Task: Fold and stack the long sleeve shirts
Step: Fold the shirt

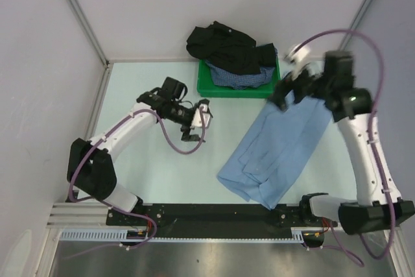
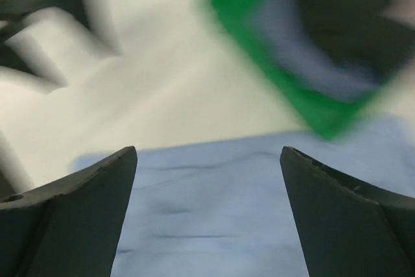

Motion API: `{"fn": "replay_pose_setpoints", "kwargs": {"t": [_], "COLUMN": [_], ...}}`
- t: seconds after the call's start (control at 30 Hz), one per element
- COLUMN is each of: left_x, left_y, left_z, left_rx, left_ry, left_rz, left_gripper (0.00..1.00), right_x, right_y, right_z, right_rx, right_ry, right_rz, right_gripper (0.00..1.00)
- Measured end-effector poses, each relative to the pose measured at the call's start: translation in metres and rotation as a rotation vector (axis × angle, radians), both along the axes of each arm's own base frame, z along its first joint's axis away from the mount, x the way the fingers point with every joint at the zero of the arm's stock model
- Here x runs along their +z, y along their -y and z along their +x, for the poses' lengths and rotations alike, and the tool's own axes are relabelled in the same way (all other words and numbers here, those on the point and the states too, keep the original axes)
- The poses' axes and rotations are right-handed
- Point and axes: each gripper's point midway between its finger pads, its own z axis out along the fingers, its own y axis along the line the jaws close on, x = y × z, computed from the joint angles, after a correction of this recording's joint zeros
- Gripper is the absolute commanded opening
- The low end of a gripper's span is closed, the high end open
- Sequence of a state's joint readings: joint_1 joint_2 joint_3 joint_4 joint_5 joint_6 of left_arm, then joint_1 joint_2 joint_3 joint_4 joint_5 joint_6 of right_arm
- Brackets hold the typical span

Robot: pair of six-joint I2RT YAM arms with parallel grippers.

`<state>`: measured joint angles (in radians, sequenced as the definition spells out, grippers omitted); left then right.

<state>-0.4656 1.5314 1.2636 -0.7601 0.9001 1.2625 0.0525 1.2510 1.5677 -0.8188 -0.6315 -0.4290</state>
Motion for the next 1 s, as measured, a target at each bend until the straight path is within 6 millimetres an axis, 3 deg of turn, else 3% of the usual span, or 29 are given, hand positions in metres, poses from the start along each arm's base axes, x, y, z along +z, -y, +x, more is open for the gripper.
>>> {"fn": "replay_pose_setpoints", "kwargs": {"t": [0.07, 0.13, 0.2, 0.23, 0.4, 0.5, 0.57, 0.63, 0.8, 0.93, 1.0], "left_x": [-0.021, -0.045, -0.066, -0.075, -0.102, -0.11, -0.115, -0.12, -0.12, -0.105, -0.09], "left_y": [0.0, -0.006, -0.012, -0.014, -0.01, 0.001, 0.007, 0.012, 0.032, 0.056, 0.069], "left_z": [-0.021, -0.044, -0.067, -0.078, -0.119, -0.129, -0.135, -0.139, -0.132, -0.098, -0.08], "left_rx": [-0.083, -0.165, -0.248, -0.287, -0.433, -0.48, -0.5, -0.512, -0.473, -0.33, -0.246], "left_ry": [0.017, 0.029, 0.047, 0.049, 0.051, 0.094, 0.121, 0.143, 0.139, 0.054, -0.003], "left_rz": [0.024, 0.056, 0.084, 0.094, 0.129, 0.124, 0.12, 0.128, 0.132, 0.142, 0.134], "left_gripper": [0.98, 0.95, 0.92, 0.91, 0.9, 0.88, 0.87, 0.86, 0.84, 0.82, 0.81], "right_x": [-0.042, -0.101, -0.145, -0.158, -0.184, -0.209, -0.223, -0.225, -0.228, -0.229, -0.232], "right_y": [-0.061, -0.084, -0.078, -0.075, -0.091, -0.077, -0.056, -0.039, 0.021, 0.088, 0.118], "right_z": [-0.055, -0.114, -0.156, -0.171, -0.224, -0.245, -0.244, -0.229, -0.148, -0.076, -0.057], "right_rx": [0.218, 0.377, 0.445, 0.475, 0.77, 0.856, 0.834, 0.755, 0.364, 0.011, -0.131], "right_ry": [-0.098, -0.257, -0.408, -0.453, -0.406, -0.415, -0.441, -0.453, -0.565, -0.642, -0.659], "right_rz": [-0.034, -0.102, -0.189, -0.233, -0.449, -0.553, -0.603, -0.609, -0.483, -0.287, -0.207], "right_gripper": [0.9, 0.83, 0.78, 0.78, 0.76, 0.73, 0.72, 0.7, 0.63, 0.59, 0.58]}}
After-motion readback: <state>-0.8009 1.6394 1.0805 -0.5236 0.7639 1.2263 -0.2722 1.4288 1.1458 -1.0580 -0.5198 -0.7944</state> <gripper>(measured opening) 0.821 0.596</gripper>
